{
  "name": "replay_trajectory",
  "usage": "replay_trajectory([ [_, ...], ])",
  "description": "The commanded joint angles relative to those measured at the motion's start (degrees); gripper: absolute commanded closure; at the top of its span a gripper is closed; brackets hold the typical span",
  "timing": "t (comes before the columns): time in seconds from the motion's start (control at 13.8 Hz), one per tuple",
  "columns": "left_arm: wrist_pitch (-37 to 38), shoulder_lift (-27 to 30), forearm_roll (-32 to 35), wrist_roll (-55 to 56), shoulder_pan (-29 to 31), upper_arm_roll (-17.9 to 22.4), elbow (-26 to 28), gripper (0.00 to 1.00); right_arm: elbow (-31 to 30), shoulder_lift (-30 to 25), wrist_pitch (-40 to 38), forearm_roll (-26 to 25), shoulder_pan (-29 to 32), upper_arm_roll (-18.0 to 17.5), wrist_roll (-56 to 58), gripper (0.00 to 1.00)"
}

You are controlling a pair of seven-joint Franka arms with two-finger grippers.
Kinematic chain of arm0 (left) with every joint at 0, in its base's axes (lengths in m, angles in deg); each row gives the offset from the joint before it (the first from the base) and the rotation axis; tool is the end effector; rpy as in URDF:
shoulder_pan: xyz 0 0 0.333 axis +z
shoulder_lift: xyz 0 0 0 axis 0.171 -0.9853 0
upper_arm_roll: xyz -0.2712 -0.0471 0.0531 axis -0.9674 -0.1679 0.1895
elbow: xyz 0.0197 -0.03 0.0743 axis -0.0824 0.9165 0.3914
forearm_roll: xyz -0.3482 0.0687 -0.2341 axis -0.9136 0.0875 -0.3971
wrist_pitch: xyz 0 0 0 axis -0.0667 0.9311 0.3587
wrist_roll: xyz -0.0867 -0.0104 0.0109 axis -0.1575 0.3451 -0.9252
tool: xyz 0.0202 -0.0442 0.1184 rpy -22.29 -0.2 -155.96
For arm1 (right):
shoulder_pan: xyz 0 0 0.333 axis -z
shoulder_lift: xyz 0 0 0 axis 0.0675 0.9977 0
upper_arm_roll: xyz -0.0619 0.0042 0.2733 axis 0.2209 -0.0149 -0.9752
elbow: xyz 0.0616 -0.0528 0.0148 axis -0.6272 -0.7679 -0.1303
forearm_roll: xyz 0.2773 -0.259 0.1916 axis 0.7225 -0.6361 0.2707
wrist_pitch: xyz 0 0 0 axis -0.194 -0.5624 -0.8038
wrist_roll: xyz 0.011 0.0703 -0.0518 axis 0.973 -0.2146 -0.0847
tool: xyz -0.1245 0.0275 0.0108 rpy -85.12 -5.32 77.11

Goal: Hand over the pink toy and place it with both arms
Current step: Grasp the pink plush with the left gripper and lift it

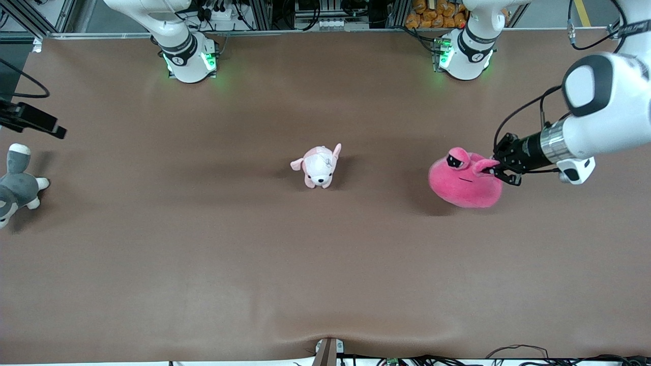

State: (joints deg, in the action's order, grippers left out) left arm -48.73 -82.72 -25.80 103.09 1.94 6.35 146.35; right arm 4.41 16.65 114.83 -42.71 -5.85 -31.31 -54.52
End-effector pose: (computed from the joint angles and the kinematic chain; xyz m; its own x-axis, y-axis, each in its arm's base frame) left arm 0.5866 -0.0932 0.3966 0.0263 0.9172 -0.3976 0.9926 -0.0711 -0.0984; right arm 0.5851 -0.0115 0.5992 0.9631 -0.2512 -0.0966 -0.2592 -0.9624 -0.0810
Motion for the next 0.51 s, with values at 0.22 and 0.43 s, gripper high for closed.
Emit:
replay_trajectory([
  [0.22, 3.9, -4.2, -11.5, 22.0, -0.3, -9.2, -16.2, 1.00, 1.0, 0.5, -2.1, 10.4, -9.5, 0.0, -37.7, 0.00],
  [0.43, 2.6, -8.5, -11.4, 32.5, -3.9, -13.6, -21.4, 1.00, 0.9, 1.3, -1.3, 16.6, -15.2, 0.0, -57.5, 0.00],
])
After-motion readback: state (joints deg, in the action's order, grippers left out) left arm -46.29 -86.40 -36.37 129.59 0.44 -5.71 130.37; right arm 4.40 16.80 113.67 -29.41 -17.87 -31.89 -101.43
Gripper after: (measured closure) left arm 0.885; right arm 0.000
